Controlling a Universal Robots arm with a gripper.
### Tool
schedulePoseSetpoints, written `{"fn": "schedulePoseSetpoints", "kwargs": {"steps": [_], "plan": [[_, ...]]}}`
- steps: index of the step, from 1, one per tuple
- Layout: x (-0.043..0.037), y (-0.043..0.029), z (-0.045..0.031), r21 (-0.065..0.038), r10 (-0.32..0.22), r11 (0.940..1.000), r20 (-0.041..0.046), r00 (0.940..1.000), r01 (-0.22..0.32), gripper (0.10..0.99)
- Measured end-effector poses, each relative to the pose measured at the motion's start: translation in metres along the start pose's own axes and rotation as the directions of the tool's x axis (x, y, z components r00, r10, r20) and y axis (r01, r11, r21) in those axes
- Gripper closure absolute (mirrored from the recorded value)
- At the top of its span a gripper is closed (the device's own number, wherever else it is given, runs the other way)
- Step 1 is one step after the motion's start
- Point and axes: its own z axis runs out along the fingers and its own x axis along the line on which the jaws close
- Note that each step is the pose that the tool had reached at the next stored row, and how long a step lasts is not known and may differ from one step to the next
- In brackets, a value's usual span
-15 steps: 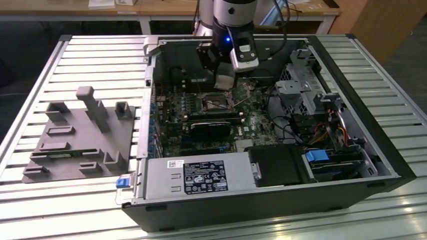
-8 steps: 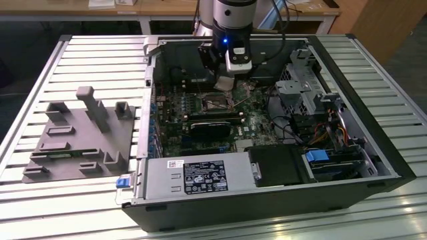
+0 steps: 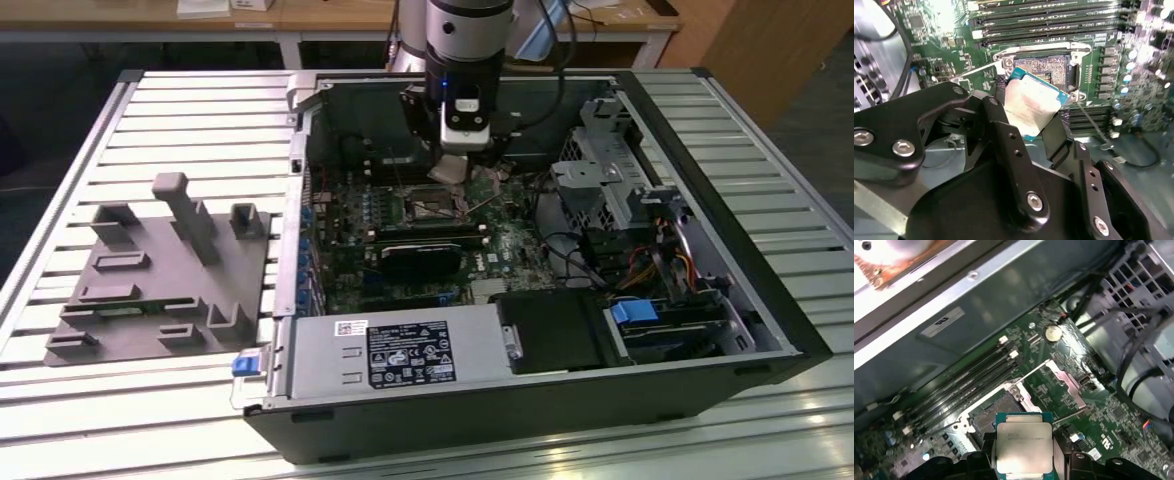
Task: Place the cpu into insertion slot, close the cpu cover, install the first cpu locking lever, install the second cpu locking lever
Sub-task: 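Place the cpu into insertion slot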
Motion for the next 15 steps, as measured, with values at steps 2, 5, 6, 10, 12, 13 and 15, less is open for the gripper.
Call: {"fn": "schedulePoseSetpoints", "kwargs": {"steps": [2,5,6,10,12,13,15], "plan": [[0.0,-0.0001,0.0008,0.0,0.036,0.9994,0.0031,0.9994,-0.036,0.549],[0.0,-0.0002,0.0022,-0.001,0.09,0.9959,0.0077,0.9959,-0.09,0.549],[0.0,-0.0002,0.0026,-0.001,0.108,0.9942,0.0093,0.9941,-0.108,0.549],[0.0,-0.0004,0.0044,-0.003,0.18,0.9836,0.0154,0.9835,-0.18,0.549],[-0.0001,-0.0005,0.0053,-0.004,0.215,0.9765,0.0184,0.9763,-0.215,0.549],[0.0,-0.0005,0.0057,-0.004,0.233,0.9725,0.0199,0.9723,-0.233,0.549],[-0.0001,-0.0006,0.0066,-0.005,0.268,0.9635,0.0228,0.9632,-0.268,0.549]]}}
